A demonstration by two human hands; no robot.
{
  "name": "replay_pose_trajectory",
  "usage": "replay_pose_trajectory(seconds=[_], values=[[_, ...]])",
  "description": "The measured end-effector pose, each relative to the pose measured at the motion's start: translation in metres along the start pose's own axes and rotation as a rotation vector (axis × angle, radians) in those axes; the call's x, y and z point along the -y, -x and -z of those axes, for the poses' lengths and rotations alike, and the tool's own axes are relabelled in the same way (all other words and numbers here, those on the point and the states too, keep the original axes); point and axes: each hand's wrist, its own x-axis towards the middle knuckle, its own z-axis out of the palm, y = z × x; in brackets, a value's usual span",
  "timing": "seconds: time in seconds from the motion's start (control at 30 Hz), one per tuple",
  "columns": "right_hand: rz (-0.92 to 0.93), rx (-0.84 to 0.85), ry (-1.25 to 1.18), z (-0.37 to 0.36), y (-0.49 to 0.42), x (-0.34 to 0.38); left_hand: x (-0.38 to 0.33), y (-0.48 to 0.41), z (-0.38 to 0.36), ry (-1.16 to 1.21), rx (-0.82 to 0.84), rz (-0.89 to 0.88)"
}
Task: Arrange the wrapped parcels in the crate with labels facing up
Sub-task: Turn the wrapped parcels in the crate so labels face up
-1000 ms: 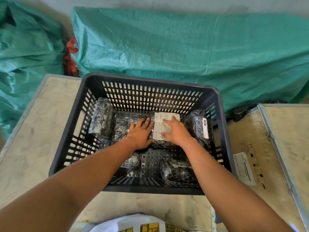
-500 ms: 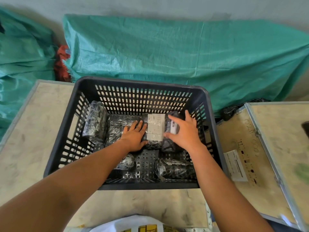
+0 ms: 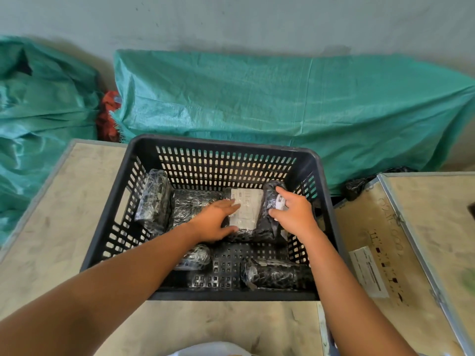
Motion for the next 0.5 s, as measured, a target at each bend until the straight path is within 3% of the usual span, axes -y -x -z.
replay_pose_trajectory(seconds=[0.17, 0.27, 0.4, 0.5], values=[[-0.027, -0.08, -0.353, 0.024, 0.007, 0.017, -0.043, 0.005, 0.021, 0.277, -0.181, -0.274], [-0.016, -0.109, -0.55, 0.031, 0.009, 0.038, -0.066, 0.006, 0.023, 0.378, -0.252, -0.263], [0.041, -0.074, -0.709, 0.033, 0.012, 0.06, -0.079, 0.006, 0.035, 0.479, -0.574, -0.27], [0.098, -0.051, -0.775, 0.034, 0.015, 0.069, -0.083, 0.009, 0.045, 0.55, -0.717, -0.318]])
